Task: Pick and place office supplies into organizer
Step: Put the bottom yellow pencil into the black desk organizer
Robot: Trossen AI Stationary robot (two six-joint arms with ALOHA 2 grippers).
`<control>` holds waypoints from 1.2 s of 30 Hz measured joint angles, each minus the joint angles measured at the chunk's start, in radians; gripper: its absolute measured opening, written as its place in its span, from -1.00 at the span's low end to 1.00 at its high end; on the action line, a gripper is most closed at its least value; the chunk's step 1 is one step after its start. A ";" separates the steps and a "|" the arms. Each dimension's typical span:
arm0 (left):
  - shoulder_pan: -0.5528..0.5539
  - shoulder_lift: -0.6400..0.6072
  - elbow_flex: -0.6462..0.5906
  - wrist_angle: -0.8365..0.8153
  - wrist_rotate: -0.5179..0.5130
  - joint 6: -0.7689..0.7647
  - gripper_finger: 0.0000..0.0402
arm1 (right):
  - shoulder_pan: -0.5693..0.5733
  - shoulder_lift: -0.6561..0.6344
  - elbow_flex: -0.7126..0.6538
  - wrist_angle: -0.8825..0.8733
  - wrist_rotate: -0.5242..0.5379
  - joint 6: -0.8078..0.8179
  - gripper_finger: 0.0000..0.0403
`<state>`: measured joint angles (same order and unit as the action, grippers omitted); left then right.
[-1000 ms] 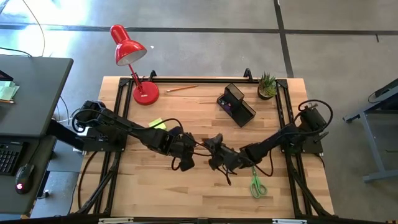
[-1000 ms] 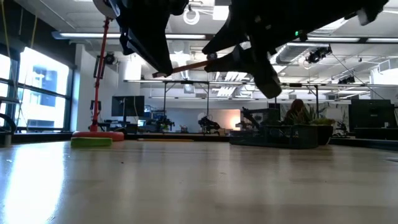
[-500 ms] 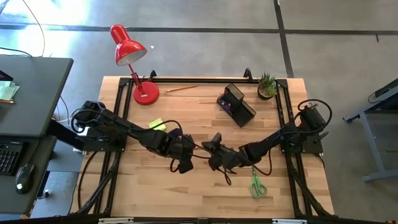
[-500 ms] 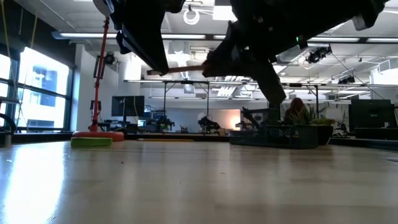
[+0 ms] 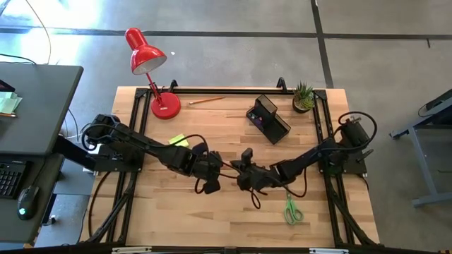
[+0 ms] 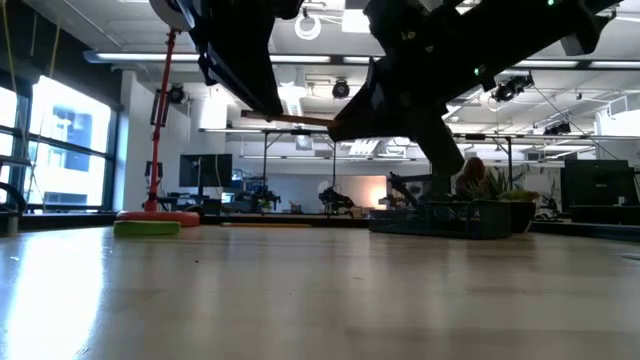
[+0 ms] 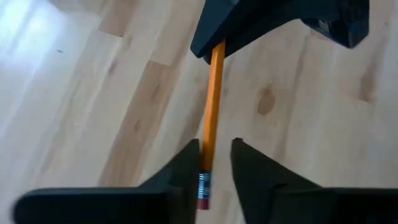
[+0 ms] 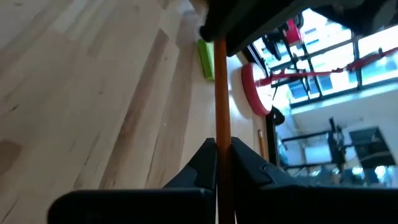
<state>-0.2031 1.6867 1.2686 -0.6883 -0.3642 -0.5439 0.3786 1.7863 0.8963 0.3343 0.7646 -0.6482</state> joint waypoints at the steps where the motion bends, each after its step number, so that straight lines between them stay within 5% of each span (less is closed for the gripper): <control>1: 0.000 0.000 0.000 0.000 -0.014 0.001 -0.58 | -0.007 0.000 0.000 -0.007 -0.001 0.020 -0.96; 12: -0.019 0.000 0.094 -0.097 -0.126 -0.006 -0.08 | -0.120 -0.004 -0.001 -0.068 0.003 0.217 -0.98; 18: -0.145 0.000 0.194 -0.232 -0.406 -0.037 -0.13 | -0.216 -0.110 -0.068 -0.031 -0.058 0.330 -0.95; 24: -0.251 0.000 0.209 -0.308 -0.668 -0.067 -0.26 | -0.302 -0.350 -0.313 0.326 -0.126 0.329 -0.96; 30: -0.234 0.000 0.209 -0.315 -0.706 -0.028 -0.37 | -0.434 -0.554 -0.565 0.572 -0.226 0.357 -0.94; 36: -0.139 -0.001 0.118 -0.100 -0.641 0.175 -0.45 | -0.552 -0.658 -0.614 0.601 -0.344 0.378 -0.95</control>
<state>-0.3424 1.6855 1.3861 -0.7880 -1.0054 -0.3690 -0.1733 1.1283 0.2819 0.9351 0.4207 -0.2707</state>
